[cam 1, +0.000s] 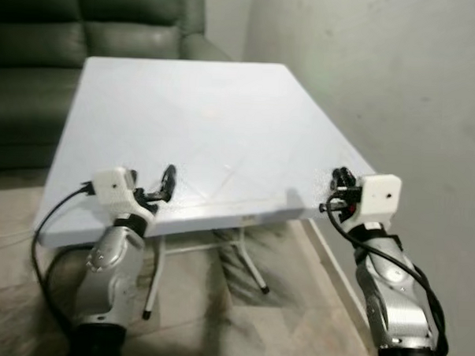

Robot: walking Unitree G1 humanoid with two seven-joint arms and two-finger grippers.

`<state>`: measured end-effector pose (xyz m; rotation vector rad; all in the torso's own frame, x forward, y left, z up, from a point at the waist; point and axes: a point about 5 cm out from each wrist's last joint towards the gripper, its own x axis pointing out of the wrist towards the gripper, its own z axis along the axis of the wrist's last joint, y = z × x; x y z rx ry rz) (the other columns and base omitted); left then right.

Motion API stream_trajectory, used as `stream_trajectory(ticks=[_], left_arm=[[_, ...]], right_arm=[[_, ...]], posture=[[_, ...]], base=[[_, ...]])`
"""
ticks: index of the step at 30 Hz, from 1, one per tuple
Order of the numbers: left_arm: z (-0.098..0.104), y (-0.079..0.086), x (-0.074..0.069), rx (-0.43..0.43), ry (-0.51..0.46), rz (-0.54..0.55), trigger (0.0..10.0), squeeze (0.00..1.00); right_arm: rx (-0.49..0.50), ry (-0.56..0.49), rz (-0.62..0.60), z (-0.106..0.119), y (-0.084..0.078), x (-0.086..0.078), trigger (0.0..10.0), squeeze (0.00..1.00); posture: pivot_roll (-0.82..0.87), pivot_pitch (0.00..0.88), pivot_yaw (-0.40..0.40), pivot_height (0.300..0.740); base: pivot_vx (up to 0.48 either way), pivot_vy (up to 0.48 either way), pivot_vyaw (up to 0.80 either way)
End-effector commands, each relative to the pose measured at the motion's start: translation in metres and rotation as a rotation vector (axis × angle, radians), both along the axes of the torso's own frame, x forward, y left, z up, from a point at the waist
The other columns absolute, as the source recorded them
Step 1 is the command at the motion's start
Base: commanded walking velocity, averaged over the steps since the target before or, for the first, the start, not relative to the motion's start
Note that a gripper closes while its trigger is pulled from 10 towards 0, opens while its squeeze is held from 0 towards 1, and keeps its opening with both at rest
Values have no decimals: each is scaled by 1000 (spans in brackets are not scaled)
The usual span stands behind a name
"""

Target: Hang keys on a hook

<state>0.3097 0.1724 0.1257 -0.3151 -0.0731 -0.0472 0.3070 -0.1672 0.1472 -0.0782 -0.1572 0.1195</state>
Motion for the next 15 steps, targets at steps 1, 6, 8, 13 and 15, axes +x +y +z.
stream_trajectory(ticks=[1, 6, 8, 13, 15], left_arm=[[0, -8, 0, -16, 7, -19, 10000, 0], [0, -8, 0, -8, 6, -20, 10000, 0], [0, -8, 0, -8, 6, -22, 10000, 0], [1, -5, 0, 12, 3, -32, 10000, 0], [1, -4, 1, 19, 2, -35, 10000, 0]], right_arm=[[-11, -3, -23, 3, -6, 0, 10000, 0], [-10, -2, -23, 2, -6, -1, 10000, 0], [-10, -1, -24, 2, -6, -1, 10000, 0], [-14, 0, -29, 2, -8, -1, 10000, 0], [-14, 0, -31, 2, -9, -1, 10000, 0]], posture=[[43, 48, -76, 732], [42, 51, -76, 732], [42, 51, -76, 732], [41, 52, -72, 732], [41, 52, -72, 732]], base=[[0, 0, -775], [0, 0, -775], [0, 0, -775], [0, 0, -775], [0, 0, -775]])
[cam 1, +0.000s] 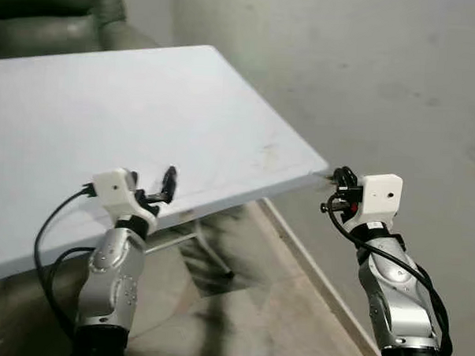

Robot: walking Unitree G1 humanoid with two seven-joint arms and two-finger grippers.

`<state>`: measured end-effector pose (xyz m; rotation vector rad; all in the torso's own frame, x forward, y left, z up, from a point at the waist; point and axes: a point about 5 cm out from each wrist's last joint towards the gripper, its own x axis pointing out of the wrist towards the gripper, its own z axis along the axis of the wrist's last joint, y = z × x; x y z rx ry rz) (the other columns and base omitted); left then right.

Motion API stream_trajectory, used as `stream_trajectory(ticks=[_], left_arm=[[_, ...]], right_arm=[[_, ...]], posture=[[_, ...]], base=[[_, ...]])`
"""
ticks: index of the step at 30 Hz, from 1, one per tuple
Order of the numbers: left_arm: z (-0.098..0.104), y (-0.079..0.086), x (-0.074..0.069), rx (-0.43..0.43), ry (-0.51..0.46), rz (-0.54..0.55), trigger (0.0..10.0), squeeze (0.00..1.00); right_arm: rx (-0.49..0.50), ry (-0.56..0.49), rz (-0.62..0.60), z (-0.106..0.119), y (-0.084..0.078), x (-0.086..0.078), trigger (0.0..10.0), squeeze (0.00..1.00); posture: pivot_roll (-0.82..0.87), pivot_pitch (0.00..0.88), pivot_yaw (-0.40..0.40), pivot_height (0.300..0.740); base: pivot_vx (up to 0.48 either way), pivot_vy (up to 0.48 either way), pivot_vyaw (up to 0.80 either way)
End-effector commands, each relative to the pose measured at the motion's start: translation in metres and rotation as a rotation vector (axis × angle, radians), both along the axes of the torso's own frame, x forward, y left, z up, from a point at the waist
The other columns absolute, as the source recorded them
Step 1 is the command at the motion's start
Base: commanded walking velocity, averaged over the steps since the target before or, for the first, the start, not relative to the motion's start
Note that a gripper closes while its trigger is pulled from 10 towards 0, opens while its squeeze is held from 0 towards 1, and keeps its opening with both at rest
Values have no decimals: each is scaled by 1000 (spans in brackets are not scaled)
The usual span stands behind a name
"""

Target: Hang keys on a hook

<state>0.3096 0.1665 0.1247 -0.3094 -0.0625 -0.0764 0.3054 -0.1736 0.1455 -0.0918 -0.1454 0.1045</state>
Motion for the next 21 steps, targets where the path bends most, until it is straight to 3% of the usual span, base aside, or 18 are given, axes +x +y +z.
stream_trajectory(ticks=[1, 21], left_arm=[[3, 3, 2, 13, -5, -4, 10000, 0], [10, 9, 6, 44, -18, -8, 10000, 0]], right_arm=[[-3, -12, -16, 3, -3, 1, 10000, 0], [12, -29, -18, 3, 1, 7, 10000, 0]], posture=[[41, 46, -66, 732], [67, 23, -42, 732]], base=[[0, 0, -775], [0, 0, -775]])
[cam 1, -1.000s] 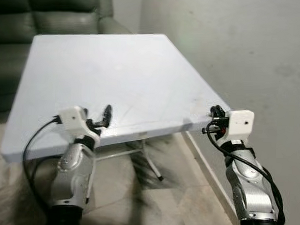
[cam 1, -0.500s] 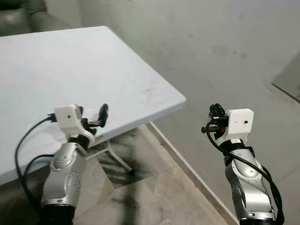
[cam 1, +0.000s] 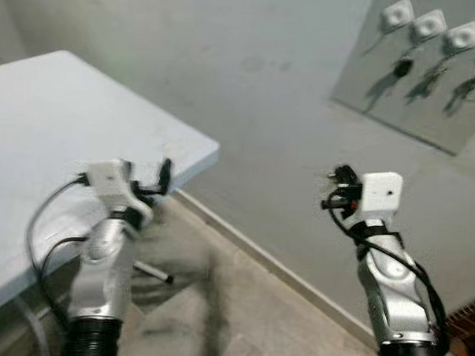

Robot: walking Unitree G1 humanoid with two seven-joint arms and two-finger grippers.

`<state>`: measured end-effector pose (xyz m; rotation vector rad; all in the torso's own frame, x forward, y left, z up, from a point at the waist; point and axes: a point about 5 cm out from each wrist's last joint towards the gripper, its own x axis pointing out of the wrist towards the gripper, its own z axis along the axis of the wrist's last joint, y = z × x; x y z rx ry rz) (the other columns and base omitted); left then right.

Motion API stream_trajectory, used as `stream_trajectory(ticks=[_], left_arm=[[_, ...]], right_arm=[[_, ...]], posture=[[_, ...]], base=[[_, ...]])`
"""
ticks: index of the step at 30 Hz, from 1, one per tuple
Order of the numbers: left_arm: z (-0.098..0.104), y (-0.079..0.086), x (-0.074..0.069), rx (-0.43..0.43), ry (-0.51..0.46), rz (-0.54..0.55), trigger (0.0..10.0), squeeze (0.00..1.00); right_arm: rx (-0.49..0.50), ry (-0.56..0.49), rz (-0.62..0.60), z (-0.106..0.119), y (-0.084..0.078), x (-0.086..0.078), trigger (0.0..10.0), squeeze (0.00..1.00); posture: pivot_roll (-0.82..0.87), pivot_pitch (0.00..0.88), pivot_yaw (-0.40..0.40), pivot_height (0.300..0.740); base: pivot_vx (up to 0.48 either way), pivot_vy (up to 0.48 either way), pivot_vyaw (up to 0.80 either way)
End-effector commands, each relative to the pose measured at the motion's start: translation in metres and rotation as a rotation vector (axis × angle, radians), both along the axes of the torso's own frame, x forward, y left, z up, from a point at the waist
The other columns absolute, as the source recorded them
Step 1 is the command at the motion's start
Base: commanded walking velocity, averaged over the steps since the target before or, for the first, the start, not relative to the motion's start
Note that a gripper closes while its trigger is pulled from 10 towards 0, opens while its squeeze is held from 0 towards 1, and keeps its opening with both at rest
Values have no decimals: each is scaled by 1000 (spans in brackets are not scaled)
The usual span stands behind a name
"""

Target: Hang keys on a hook

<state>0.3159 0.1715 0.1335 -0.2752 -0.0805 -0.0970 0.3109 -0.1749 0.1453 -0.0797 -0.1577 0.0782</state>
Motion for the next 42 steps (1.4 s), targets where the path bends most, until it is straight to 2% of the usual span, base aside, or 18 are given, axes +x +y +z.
stream_trajectory(ticks=[1, 30, 42], left_arm=[[1, 4, 0, 10, 4, 9, 10000, 0], [-8, -11, -5, -28, 35, -22, 10000, 0], [-11, -13, -5, -50, 52, -17, 10000, 0]], right_arm=[[-3, -16, 6, 3, 2, 2, 10000, 0], [-12, -14, 2, 2, 1, -2, 10000, 0], [-18, -9, 10, 1, -1, -6, 10000, 0]], posture=[[67, 23, -42, 732], [53, 5, -56, 732], [38, 4, -57, 732]], base=[[0, 0, -775], [0, 0, -773], [0, 0, 0]])
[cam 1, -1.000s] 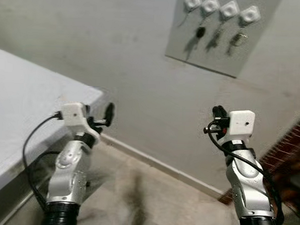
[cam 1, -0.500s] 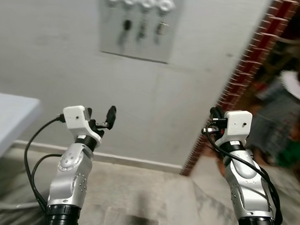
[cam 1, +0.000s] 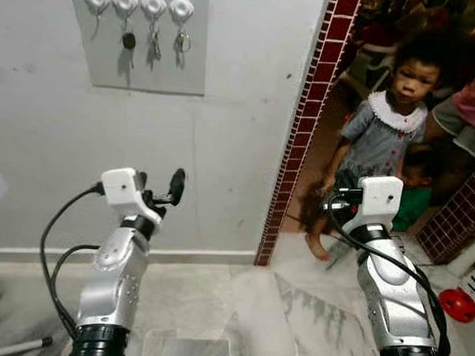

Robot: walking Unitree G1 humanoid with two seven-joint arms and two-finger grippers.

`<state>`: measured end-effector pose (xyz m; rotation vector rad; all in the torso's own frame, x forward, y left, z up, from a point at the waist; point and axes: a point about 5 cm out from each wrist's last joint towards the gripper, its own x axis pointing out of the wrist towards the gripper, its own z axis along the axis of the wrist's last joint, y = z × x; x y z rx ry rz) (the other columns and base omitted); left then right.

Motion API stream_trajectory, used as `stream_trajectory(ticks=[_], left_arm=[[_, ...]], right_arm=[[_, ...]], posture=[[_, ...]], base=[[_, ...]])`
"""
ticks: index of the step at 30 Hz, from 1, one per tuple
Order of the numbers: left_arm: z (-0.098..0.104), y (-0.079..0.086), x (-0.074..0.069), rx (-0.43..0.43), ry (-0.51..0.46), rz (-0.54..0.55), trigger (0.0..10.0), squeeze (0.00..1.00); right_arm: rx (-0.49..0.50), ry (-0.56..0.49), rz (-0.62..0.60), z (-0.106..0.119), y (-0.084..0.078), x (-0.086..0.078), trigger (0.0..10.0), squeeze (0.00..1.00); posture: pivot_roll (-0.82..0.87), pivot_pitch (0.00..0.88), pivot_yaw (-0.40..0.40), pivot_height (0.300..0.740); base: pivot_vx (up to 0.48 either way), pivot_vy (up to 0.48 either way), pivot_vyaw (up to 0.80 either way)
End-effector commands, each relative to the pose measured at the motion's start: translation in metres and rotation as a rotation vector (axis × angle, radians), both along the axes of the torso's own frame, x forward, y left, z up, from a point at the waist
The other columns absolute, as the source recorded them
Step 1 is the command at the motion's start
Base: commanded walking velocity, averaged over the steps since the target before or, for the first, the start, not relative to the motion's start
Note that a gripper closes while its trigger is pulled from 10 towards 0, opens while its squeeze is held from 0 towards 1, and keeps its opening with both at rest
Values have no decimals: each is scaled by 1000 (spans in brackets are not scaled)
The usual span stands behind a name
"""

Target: Hang keys on a hook

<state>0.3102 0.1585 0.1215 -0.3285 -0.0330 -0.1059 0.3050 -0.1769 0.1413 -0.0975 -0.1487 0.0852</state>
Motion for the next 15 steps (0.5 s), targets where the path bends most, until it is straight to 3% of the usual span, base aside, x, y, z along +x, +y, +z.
stream_trajectory(ticks=[1, 15], left_arm=[[1, 0, 1, 0, 5, 2, 10000, 0], [-1, 2, 1, 9, 18, 16, 10000, 0]], right_arm=[[0, -17, 5, 5, 1, 0, 10000, 0], [7, -14, 12, 5, 1, -3, 10000, 0]], posture=[[37, 6, -57, 732], [33, 12, -61, 732]], base=[[0, 0, 0], [0, 20, 0]])
